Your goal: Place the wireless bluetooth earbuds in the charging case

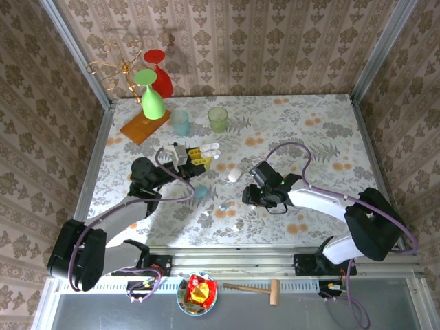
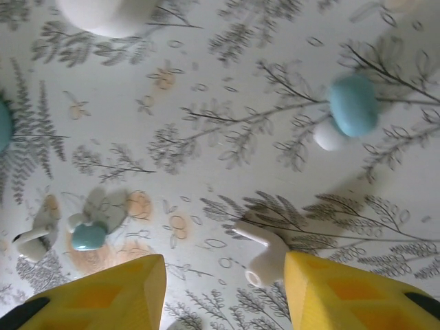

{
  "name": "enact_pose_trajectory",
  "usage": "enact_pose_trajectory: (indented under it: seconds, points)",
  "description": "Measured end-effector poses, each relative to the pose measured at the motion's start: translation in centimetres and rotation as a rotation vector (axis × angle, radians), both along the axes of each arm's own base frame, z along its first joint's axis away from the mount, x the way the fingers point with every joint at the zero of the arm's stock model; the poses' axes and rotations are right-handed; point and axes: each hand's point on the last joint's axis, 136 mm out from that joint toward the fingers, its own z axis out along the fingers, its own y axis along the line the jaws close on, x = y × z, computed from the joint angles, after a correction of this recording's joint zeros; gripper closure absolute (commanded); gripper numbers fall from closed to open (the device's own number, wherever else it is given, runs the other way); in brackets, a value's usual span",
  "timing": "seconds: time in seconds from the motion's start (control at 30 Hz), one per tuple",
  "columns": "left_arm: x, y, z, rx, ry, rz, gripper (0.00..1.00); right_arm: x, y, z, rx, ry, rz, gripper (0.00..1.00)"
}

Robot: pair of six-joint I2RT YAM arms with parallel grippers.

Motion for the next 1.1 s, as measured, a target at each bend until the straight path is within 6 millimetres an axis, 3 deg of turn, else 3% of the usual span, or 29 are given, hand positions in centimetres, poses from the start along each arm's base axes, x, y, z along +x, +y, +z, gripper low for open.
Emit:
enact_pose_trajectory:
  seconds: [0.43,0.73,1.1]
  points:
    - [-0.2,0.1,-0.7,0.008,0.018,0.003,1.00,-1.1,0.2,-2.5,0.013,0.119,-0.051,0.56]
    - [-0.6,0.4,-0.2,0.005,0.002,0.011,1.00,1.1,0.4,-1.8,0.025,0.087,-0.055,0.60]
    - [-0.9,0.8,-0.3,0.017,-0.003,0.032,1.00,3.3,2.1,-0.7,0.031,0.055,0.039,0.57]
